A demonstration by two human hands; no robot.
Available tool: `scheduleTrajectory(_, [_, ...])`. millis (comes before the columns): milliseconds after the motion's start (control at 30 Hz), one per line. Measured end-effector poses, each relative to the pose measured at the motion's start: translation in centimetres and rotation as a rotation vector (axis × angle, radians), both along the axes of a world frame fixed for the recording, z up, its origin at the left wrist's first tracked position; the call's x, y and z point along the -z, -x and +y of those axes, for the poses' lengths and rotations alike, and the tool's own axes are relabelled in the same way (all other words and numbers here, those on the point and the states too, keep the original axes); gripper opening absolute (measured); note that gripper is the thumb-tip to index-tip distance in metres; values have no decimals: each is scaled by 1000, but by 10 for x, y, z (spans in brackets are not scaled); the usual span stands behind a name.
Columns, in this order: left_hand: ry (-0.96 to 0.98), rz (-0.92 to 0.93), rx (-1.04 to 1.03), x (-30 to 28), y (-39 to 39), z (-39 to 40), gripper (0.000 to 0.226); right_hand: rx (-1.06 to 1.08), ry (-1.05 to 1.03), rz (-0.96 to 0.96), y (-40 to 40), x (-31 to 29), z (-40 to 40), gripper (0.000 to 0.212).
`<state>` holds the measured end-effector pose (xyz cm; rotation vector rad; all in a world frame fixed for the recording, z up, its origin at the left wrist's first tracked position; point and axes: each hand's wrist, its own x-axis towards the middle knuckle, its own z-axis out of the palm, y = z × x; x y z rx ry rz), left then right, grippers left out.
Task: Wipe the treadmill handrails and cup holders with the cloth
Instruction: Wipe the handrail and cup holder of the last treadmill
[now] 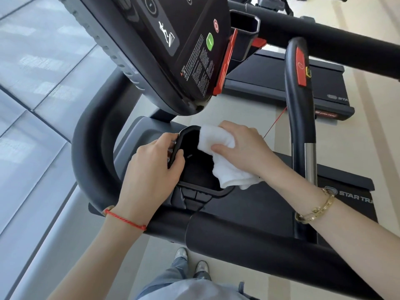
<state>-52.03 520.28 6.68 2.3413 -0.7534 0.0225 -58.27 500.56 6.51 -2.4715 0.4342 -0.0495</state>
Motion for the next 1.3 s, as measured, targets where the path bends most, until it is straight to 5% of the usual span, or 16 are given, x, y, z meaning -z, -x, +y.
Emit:
scheduleTrajectory(300, [27, 0, 28, 1, -2, 1, 27, -285, 272, -34, -31, -13, 8, 32])
scheduleTrajectory(767, [6, 13, 1, 0, -4, -6, 26, 341, -306, 125, 42, 1, 32, 27])
scheduleTrajectory(1033, [22, 3, 30, -1, -4, -3, 26, 379, -276, 42, 67, -23, 42, 27])
scheduleTrajectory(1200, [45, 80, 54, -3, -5, 2, 31, 101, 81, -155, 74, -46, 55, 50])
scheduleTrajectory(1300, [53, 158, 75, -5, -5, 13, 36, -163, 158, -150, 58, -50, 54, 39])
